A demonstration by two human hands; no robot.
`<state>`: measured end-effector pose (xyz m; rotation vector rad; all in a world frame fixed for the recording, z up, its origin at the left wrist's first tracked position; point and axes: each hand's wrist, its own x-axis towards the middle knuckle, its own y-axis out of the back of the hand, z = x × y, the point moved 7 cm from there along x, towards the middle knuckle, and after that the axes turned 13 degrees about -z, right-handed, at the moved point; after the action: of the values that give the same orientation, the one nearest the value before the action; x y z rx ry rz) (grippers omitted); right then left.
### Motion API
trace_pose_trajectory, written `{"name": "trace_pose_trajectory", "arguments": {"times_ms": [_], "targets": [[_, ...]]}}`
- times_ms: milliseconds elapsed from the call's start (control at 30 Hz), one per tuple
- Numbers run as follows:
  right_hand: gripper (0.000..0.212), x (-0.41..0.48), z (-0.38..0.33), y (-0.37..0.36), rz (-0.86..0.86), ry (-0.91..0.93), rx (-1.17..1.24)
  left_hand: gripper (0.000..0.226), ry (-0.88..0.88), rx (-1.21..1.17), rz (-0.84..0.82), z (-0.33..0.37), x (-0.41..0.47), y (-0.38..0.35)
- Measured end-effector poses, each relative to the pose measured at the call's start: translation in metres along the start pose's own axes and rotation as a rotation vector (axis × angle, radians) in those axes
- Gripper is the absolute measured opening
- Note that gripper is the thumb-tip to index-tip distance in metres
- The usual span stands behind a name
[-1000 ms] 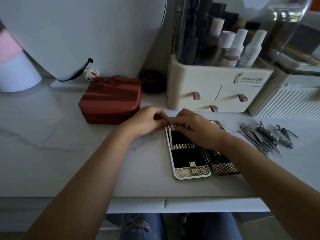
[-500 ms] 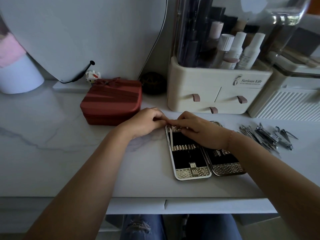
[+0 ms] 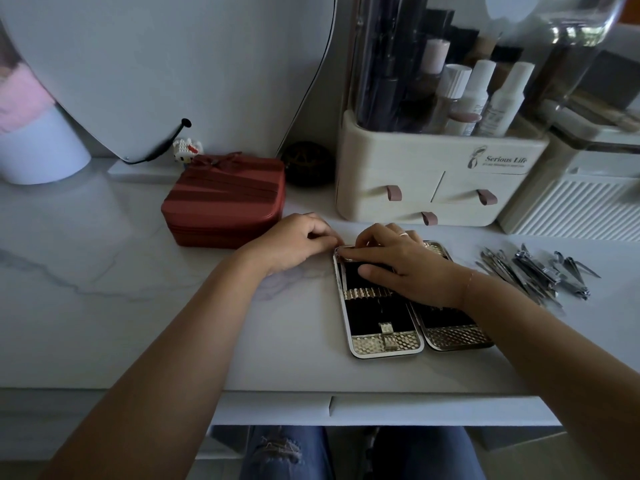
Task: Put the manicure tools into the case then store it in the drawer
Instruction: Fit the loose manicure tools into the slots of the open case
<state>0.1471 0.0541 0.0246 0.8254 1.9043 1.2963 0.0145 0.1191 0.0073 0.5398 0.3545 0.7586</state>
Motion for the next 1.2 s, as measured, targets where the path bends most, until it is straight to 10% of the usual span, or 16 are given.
{"name": "trace_pose_trajectory", "arguments": {"times_ms": [1200], "targets": [[0.053, 0.002, 0.006, -0.005, 0.072, -0.003, 0.110, 0.011, 0.002, 0.047, 0.040, -0.001, 0.002, 0.000]]}}
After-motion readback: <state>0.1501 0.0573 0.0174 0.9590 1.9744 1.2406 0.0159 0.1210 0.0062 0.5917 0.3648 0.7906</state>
